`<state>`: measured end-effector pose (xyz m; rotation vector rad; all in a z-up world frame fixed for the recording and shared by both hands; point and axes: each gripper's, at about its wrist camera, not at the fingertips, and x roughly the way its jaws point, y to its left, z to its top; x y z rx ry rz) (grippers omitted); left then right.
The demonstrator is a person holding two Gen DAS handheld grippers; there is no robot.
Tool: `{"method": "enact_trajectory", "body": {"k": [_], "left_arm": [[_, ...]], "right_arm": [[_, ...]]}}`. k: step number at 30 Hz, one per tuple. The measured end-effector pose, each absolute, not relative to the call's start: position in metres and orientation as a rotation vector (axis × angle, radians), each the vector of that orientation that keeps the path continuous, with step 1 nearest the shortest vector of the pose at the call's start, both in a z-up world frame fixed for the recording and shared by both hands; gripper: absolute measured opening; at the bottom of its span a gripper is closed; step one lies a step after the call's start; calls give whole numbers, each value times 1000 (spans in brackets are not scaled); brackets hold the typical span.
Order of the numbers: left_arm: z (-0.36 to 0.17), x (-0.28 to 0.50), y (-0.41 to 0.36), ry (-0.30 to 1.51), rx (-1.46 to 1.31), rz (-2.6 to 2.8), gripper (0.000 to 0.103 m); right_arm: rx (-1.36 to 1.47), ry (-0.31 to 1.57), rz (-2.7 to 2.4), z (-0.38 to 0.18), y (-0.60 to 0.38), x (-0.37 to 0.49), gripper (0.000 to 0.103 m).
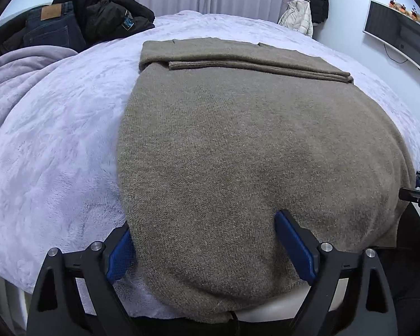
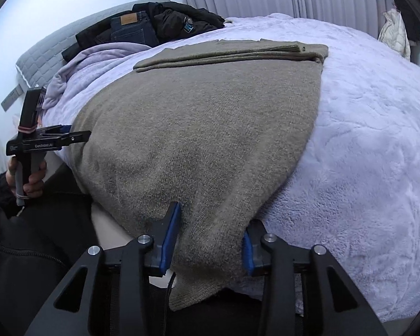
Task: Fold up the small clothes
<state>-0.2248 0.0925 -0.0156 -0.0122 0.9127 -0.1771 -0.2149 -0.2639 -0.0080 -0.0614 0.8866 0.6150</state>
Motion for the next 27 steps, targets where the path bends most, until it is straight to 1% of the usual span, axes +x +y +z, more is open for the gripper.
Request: {"method": "enact_trajectory", "body": {"k": [1, 2, 3, 4, 5, 6, 7, 11, 18, 22, 27], "left_arm": [[-14, -226, 92, 907, -11, -179, 76], [-12, -228, 93, 900, -15, -176, 71], [-10, -229, 95, 899, -23, -175, 60], [-7, -230, 97, 902, -31, -175, 48], [-4, -230, 99, 907, -42, -190, 36], [1, -230, 101, 916, -62, -224, 20], [6, -230, 102, 920, -72, -231, 16], [24, -224, 105, 892, -93, -262, 16], [52, -205, 118, 848, -179, -299, 16], [82, -172, 119, 808, -203, -302, 16], [115, -120, 124, 784, -256, -293, 16]], "right_arm": [[-64, 887, 611, -8, -263, -215, 44], [-69, 887, 608, -7, -261, -215, 43], [-80, 883, 597, -6, -260, -216, 37], [-90, 880, 583, -5, -259, -216, 32], [-86, 880, 581, -3, -260, -216, 23], [-64, 886, 588, 0, -262, -215, 16], [-33, 892, 600, 4, -266, -213, 14], [39, 833, 667, 29, -275, -211, 11], [190, 726, 710, 70, -298, -194, 11], [172, 665, 713, 99, -292, -172, 11], [238, 609, 705, 132, -293, -124, 11]]}}
